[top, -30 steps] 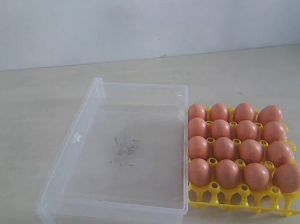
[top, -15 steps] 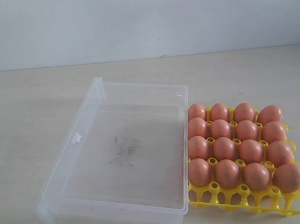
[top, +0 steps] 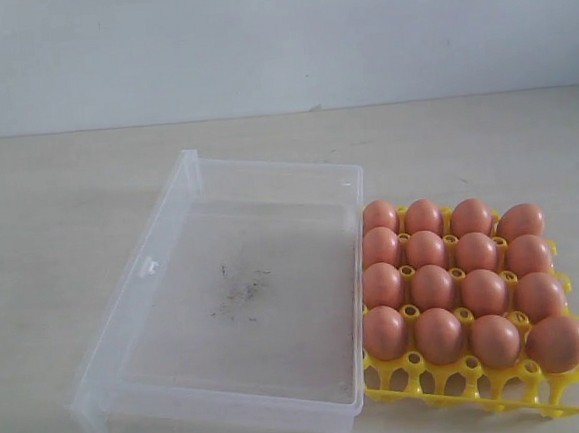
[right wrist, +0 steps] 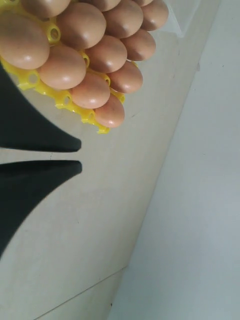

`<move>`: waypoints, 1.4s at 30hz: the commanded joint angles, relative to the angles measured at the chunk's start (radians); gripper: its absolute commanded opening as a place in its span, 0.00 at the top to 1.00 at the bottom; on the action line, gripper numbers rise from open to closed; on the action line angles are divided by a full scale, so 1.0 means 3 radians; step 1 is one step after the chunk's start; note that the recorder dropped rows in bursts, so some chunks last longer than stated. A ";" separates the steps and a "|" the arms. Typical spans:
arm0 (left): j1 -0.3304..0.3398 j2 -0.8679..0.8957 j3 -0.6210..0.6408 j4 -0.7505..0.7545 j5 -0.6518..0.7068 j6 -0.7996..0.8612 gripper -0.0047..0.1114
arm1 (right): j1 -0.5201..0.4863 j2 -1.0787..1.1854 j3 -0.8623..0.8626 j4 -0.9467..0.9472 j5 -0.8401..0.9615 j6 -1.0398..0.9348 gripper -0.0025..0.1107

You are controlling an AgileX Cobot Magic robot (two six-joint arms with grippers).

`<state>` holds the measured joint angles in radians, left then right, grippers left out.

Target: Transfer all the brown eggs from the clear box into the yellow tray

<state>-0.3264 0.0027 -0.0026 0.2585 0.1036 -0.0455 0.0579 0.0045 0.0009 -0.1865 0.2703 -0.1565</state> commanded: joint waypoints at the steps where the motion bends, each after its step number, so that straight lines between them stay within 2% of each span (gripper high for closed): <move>1: -0.0026 -0.0009 0.0009 -0.0421 0.0005 0.0860 0.92 | -0.0027 -0.0015 -0.0003 -0.0003 -0.0022 0.0002 0.98; 42: -0.0026 -0.0009 0.0009 -0.0462 0.0002 0.0851 0.92 | -0.0027 -0.0015 -0.0003 -0.0003 -0.0022 0.0002 0.98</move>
<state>-0.3264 0.0027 -0.0026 0.1309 0.1036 0.2059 0.0579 0.0045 0.0009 -0.1865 0.2703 -0.1546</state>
